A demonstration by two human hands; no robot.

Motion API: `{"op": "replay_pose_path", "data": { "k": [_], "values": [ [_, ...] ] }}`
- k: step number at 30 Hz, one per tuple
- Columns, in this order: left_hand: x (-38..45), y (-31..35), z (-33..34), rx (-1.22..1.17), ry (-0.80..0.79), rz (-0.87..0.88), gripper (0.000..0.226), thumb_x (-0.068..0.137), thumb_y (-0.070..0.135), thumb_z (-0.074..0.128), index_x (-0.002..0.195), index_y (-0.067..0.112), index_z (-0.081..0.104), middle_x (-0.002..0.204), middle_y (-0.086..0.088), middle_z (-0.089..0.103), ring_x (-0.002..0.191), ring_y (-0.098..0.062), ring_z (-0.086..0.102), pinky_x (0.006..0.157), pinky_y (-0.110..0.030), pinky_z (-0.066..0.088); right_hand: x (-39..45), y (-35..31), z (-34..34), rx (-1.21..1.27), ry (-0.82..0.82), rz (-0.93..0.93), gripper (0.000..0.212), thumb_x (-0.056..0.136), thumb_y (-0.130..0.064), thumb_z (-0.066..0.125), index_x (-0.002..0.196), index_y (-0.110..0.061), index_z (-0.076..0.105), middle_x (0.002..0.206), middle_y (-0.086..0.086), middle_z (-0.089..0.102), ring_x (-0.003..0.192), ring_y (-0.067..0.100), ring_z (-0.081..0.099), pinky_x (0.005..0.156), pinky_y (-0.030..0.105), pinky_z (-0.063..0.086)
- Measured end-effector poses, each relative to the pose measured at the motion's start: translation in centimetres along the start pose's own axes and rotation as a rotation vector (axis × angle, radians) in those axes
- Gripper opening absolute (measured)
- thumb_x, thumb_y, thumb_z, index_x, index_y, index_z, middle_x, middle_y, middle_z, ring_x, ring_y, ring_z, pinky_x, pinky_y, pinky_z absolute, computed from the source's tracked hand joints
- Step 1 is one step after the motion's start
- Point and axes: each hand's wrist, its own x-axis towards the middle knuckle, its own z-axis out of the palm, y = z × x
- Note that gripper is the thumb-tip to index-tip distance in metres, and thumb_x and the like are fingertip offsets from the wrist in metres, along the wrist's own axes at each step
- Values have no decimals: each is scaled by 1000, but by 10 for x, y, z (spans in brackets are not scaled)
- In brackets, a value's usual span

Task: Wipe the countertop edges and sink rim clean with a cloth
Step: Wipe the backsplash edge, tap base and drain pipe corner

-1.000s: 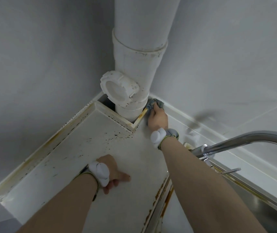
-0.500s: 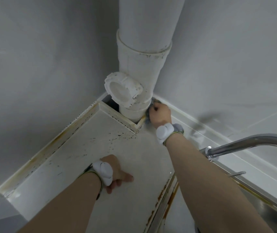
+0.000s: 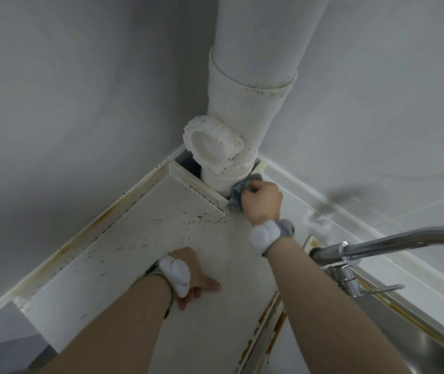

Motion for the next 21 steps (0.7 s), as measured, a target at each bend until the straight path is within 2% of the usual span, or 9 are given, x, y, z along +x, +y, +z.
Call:
{"op": "replay_pose_path", "data": {
  "k": [5,8,11,12,14,16,17,19,21],
  "values": [
    [-2,2,-1,-24,-34,-16,52,77,56,74,57,11,55,45,-4,55,34,-16,53,47,-21,43,46,-9,-7,-62,102,69,25,83,-7,48,88,-12,72,91,16,67,87,36,58,64,28,39],
    [2,1,-1,-33,-68,-29,52,78,54,73,60,9,55,53,-7,53,37,-19,52,52,-25,46,65,-13,-7,-63,116,84,22,83,-13,53,93,-15,73,92,13,70,89,36,61,69,31,47],
    [2,2,-1,-54,-86,-36,51,81,52,72,60,9,55,50,-6,55,38,-20,54,73,-39,55,52,-2,0,-93,128,2,22,88,-17,50,102,-15,67,97,11,69,91,34,61,66,28,42],
    [1,1,-1,-43,-66,-25,50,81,52,71,61,9,56,46,-5,56,37,-19,55,74,-39,56,41,2,3,-97,133,-46,21,89,-18,49,104,-14,63,96,10,68,88,33,60,63,27,39],
    [1,-4,-3,10,77,54,46,75,54,75,66,11,61,47,-1,61,41,-15,60,60,-31,56,15,10,8,-116,114,-154,16,91,-20,47,102,-13,56,85,8,64,74,30,55,58,28,37],
    [-1,-4,-3,50,180,122,44,72,54,78,71,12,64,54,1,64,46,-14,62,54,-27,56,7,16,3,-151,35,-208,11,89,-22,47,94,-15,54,79,5,58,67,26,48,56,28,36],
    [-2,-6,-4,33,159,111,43,73,53,77,71,12,64,52,1,64,44,-14,61,51,-26,54,11,17,-1,-125,-4,-178,10,87,-23,48,84,-16,54,78,5,56,66,25,48,55,27,35],
    [-7,0,-3,-7,26,39,47,78,52,74,64,10,58,42,0,57,34,-14,55,40,-22,48,26,14,-19,85,3,-5,24,85,-24,52,63,-16,48,67,5,50,62,24,44,52,26,34],
    [-9,3,-1,-15,-39,-4,51,79,53,72,61,10,54,42,-2,54,30,-14,51,37,-20,44,37,9,-32,360,53,221,29,84,-23,54,56,-18,48,61,3,49,62,22,44,53,26,37]
  ]
}}
